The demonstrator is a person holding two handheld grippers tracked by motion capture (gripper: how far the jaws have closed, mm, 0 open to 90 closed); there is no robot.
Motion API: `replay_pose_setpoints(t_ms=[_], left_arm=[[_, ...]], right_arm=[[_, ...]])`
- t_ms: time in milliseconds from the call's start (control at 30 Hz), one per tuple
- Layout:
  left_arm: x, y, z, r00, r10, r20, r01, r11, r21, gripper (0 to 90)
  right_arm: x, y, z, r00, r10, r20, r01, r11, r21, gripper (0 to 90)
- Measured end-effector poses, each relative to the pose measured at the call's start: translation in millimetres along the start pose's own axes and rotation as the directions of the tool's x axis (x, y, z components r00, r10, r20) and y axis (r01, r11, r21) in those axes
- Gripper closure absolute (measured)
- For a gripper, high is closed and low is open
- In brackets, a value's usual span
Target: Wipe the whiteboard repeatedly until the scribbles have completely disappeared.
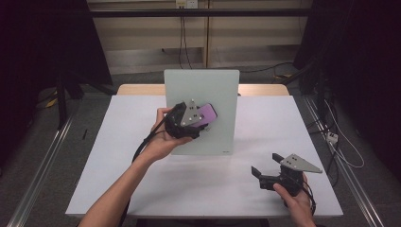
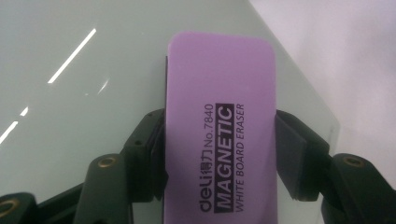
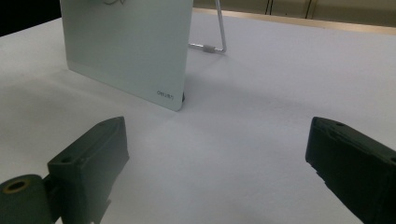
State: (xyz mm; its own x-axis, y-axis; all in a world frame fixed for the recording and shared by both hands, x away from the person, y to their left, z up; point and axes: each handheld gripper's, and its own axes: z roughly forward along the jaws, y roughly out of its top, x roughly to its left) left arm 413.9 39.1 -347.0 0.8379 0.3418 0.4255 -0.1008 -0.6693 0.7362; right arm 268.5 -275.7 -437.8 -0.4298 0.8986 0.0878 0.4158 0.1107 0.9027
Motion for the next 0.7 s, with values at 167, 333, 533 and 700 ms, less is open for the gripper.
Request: replay_pose_setpoints(t_ms=[167,333,533,700], left_arm=[[-24.3,-13.6,15.2,0.9969,0.035,0.07,-0.038,0.9981,0.048,40.8],[-43.1,-24.6,27.9,0.9893,0.045,0.139,-0.058,0.9942,0.091,40.8],[-47.0,-29.9,29.4,0.9859,0.046,0.161,-0.065,0.9917,0.111,40.9],[-34.3,-25.6,17.6,0.9942,0.013,0.107,-0.023,0.9951,0.096,40.9]], right_arm=[[0.4,0.0,-0.2,1.0,0.0,0.0,0.0,1.0,0.0,5.7],[0.4,0.0,-0.1,1.0,-0.001,0.002,0.001,1.0,0.001,5.7],[-0.1,-0.1,-0.3,1.0,0.001,0.001,-0.001,1.0,-0.001,5.7],[-0.1,-0.1,-0.4,1.0,0.001,0.001,-0.001,1.0,-0.001,5.7]])
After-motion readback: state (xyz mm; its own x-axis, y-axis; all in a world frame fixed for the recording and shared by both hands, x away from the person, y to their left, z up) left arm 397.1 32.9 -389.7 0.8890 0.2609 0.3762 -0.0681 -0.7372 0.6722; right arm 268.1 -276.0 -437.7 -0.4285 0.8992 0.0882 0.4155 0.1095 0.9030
